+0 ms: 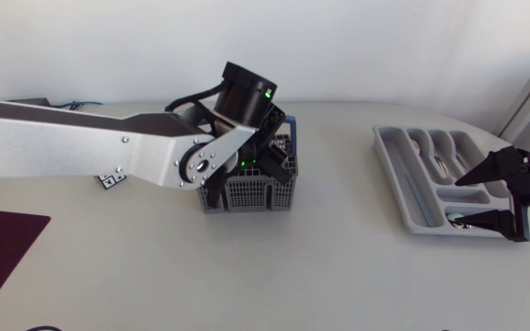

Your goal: Transfer all utensils from the basket to the drawer tray.

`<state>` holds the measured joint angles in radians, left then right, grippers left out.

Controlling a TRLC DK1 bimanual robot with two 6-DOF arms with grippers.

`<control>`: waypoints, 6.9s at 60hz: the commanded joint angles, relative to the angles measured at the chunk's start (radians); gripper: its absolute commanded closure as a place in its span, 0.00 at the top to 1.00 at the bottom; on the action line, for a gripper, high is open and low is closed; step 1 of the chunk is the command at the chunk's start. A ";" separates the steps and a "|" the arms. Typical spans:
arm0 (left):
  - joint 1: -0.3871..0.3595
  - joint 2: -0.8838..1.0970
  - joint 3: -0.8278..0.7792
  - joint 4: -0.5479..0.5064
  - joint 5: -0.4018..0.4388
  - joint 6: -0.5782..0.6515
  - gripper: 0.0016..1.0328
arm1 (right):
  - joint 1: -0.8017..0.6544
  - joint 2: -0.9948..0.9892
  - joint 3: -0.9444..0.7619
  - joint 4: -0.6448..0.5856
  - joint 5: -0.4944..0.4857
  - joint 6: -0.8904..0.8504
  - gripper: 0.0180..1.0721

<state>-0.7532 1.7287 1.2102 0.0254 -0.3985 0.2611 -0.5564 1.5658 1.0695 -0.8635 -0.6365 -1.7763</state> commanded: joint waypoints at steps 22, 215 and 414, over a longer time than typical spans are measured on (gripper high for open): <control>-0.011 -0.011 -0.255 0.369 -0.025 0.121 0.48 | 0.190 -0.125 -0.175 0.054 -0.098 0.239 0.95; -0.040 -0.304 -0.238 0.349 -0.005 0.043 0.03 | 0.490 -0.377 -0.353 0.258 -0.106 0.563 0.95; 0.052 -0.115 0.135 -0.182 0.380 -0.014 0.56 | -0.005 0.198 0.191 -0.160 0.173 0.066 0.07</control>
<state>-0.6907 1.5860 1.3029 -0.1390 -0.0093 0.1959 -0.5240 1.7111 1.2182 -1.0016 -0.4934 -1.5929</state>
